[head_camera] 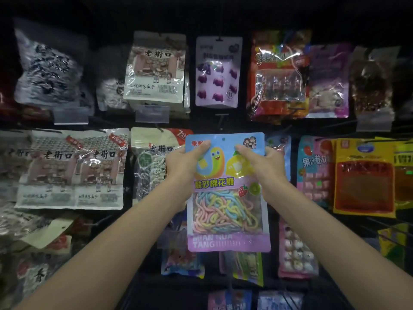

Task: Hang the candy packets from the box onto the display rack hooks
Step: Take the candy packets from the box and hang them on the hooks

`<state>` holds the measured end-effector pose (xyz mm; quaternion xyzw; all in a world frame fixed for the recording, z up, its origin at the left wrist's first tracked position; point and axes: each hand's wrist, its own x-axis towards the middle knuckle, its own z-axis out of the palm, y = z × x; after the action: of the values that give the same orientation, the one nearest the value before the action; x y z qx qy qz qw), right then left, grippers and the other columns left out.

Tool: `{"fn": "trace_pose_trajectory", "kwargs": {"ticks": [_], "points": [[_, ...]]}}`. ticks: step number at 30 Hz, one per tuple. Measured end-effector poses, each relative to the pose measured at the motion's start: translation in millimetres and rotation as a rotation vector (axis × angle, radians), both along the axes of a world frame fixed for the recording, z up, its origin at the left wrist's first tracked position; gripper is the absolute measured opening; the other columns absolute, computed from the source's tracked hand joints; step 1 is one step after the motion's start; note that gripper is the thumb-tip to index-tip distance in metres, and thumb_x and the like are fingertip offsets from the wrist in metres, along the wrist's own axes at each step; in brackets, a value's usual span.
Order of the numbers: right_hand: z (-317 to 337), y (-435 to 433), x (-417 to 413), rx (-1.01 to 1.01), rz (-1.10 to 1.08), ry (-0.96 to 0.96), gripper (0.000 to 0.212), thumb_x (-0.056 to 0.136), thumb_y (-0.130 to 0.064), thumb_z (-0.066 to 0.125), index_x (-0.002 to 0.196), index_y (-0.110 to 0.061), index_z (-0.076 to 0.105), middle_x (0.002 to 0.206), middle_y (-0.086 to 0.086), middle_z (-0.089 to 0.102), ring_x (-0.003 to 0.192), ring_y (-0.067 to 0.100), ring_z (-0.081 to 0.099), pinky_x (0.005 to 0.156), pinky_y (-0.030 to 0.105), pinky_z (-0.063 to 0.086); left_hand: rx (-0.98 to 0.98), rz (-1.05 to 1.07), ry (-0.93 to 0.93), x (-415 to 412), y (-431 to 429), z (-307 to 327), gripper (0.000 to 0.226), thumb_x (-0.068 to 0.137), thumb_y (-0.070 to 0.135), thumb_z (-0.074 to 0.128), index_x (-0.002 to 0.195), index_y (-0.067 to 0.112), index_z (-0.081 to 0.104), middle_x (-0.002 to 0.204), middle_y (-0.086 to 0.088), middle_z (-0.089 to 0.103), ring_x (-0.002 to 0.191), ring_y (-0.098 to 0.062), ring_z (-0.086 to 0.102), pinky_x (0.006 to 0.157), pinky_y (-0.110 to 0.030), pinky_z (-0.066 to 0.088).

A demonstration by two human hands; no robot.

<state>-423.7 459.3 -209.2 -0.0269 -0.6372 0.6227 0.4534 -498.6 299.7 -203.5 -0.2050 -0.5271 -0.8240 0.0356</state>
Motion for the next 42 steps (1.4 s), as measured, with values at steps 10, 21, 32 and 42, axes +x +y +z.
{"fn": "trace_pose_trajectory", "kwargs": {"ticks": [10, 21, 32, 42], "points": [[31, 10, -27, -0.026, 0.008, 0.014, 0.022, 0.082, -0.025, 0.09, 0.094, -0.01, 0.079, 0.088, 0.007, 0.082, 0.08, 0.026, 0.08, 0.077, 0.043, 0.067, 0.067, 0.04, -0.026, -41, 22, 31, 0.068, 0.05, 0.039, 0.104, 0.106, 0.01, 0.077, 0.09, -0.011, 0.081, 0.081, -0.036, 0.079, 0.083, -0.055, 0.064], [36, 12, -38, -0.087, 0.006, -0.06, 0.028, 0.078, -0.028, 0.094, 0.091, -0.011, 0.076, 0.085, 0.008, 0.081, 0.082, 0.033, 0.08, 0.081, 0.053, 0.066, 0.015, 0.123, -0.039, -50, 24, 35, 0.1, 0.033, 0.054, 0.095, 0.12, 0.013, 0.068, 0.104, -0.008, 0.077, 0.081, -0.028, 0.079, 0.087, -0.051, 0.063], [28, 13, -47, -0.214, 0.001, -0.247, 0.066, 0.07, -0.05, 0.095, 0.113, -0.01, 0.066, 0.108, 0.01, 0.075, 0.091, 0.03, 0.072, 0.062, 0.036, 0.052, -0.243, 0.125, -0.08, -36, 20, 2, 0.084, 0.04, 0.069, 0.091, 0.107, 0.022, 0.071, 0.099, -0.006, 0.078, 0.089, -0.033, 0.076, 0.089, -0.052, 0.062], [-29, 15, 7, 0.193, 0.101, -0.555, 0.076, 0.081, -0.04, 0.088, 0.142, -0.015, 0.049, 0.128, 0.003, 0.065, 0.109, 0.025, 0.071, 0.072, 0.035, 0.057, -0.598, 0.078, 0.054, -9, -18, -62, 0.046, 0.087, 0.02, 0.075, 0.124, 0.018, 0.048, 0.112, -0.005, 0.072, 0.088, -0.023, 0.078, 0.084, -0.05, 0.064]]}}
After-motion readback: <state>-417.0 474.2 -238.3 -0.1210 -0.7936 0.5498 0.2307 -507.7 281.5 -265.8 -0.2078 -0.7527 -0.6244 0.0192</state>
